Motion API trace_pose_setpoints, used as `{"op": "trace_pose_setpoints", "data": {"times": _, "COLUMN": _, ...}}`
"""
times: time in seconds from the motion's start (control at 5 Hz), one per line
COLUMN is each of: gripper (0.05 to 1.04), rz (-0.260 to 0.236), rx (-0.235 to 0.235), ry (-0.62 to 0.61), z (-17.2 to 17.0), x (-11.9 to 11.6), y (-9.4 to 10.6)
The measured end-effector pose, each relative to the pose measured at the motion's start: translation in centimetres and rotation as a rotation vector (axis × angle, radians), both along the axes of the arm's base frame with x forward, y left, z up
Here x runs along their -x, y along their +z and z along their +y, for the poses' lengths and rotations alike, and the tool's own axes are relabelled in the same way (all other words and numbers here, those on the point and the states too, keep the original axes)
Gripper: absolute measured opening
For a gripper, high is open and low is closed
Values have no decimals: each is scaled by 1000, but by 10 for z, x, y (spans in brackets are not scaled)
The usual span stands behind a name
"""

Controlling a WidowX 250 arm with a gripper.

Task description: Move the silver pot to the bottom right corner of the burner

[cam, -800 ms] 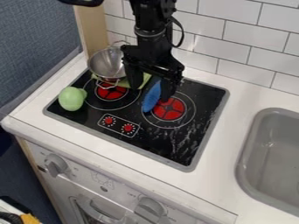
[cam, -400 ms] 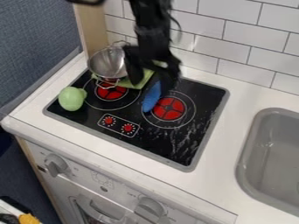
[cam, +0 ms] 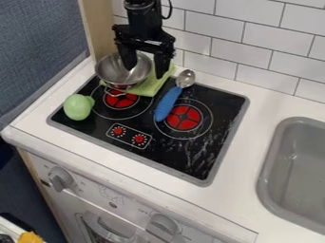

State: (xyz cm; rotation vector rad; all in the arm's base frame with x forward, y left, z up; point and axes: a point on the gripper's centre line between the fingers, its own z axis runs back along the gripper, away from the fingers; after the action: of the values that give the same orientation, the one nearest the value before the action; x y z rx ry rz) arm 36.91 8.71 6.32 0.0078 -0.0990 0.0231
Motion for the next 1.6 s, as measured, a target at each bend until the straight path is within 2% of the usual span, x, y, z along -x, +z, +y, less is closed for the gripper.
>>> {"op": "trace_pose_setpoints", "data": {"times": 0.2, "gripper": 999, "rz": 41, "rx": -6, "ry": 24, "z": 10, "x": -1, "y": -18}}
{"op": "trace_pose_setpoints", "data": {"times": 0.4, "gripper": 946, "rz": 69, "rx": -4, "ry": 24, "z": 10, "x": 0, "y": -30}}
{"op": "trace_pose_setpoints", "data": {"times": 0.8, "gripper": 364, "rz": 56, "rx": -4, "ry": -10, "z": 6, "x": -3, "y": -30}}
{"op": "trace_pose_setpoints", "data": {"times": 1.0, "gripper": 165, "rz": 55, "rx": -4, "ry": -11, "z": 6, "x": -3, "y": -30}}
{"op": "trace_pose_setpoints", "data": {"times": 1.2, "gripper": 91, "rz": 56, "rx": -11, "ry": -13, "z": 6, "x": -2, "y": -24}}
{"op": "trace_pose_setpoints", "data": {"times": 1.4, "gripper": 76, "rz": 11, "rx": -39, "ry": -13, "z": 12, "x": 2, "y": 8}}
{"op": "trace_pose_setpoints", "data": {"times": 1.6, "gripper": 64, "rz": -54, "rx": -97, "ry": -33, "z": 1, "x": 16, "y": 47}}
